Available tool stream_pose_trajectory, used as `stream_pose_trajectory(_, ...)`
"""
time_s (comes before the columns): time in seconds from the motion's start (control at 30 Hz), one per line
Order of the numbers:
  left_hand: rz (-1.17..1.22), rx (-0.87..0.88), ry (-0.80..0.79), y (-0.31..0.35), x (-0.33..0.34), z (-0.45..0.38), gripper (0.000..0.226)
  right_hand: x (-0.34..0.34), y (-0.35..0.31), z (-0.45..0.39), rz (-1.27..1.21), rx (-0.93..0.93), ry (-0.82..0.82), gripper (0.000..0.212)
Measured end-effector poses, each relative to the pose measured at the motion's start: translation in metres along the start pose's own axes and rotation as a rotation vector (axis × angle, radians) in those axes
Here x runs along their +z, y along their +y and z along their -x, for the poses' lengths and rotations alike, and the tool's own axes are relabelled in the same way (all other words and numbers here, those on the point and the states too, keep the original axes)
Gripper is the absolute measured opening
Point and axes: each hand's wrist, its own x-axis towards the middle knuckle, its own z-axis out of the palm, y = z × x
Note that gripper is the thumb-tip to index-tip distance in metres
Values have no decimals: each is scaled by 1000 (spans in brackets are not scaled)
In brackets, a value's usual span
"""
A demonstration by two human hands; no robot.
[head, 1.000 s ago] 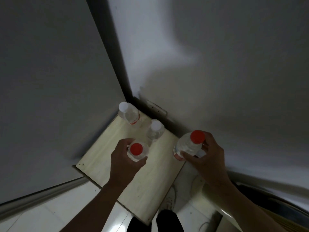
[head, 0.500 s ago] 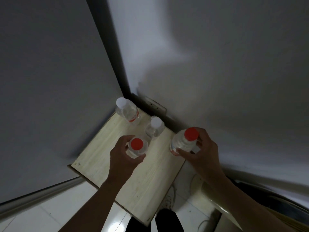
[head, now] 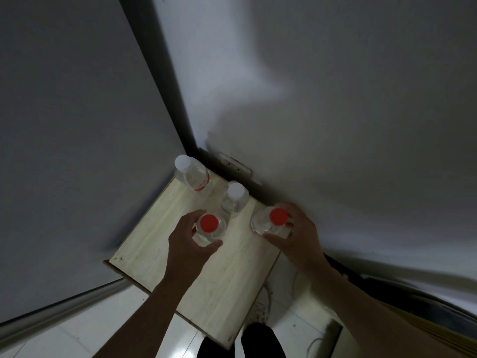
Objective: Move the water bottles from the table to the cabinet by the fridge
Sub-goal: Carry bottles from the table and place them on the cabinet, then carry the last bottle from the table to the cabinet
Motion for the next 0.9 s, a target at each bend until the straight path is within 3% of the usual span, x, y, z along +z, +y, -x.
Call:
stream_pose_trajectory(0.33, -87, 48, -9, 51, -39, 9, 74, -29, -39, 0, 57, 34, -112, 74)
stream_pose_trajectory(0.43, -121, 86, 2, 93, -61, 3, 73, -49, -81, -6, 178, -46, -178, 74)
stream_pose_trajectory(0.53, -207, 140, 15, 140, -85, 0, 71, -76, -129, -8, 194, -110, -132, 52)
stream_pose_trajectory(0.77, -417, 192, 102, 270, -143, 0, 53, -150, -241, 10, 222, -295, -123, 70)
stream_pose_trajectory(0.9, -504, 232, 109, 332, -173, 6, 55, -195, -308, 19, 242, -410, -11, 56)
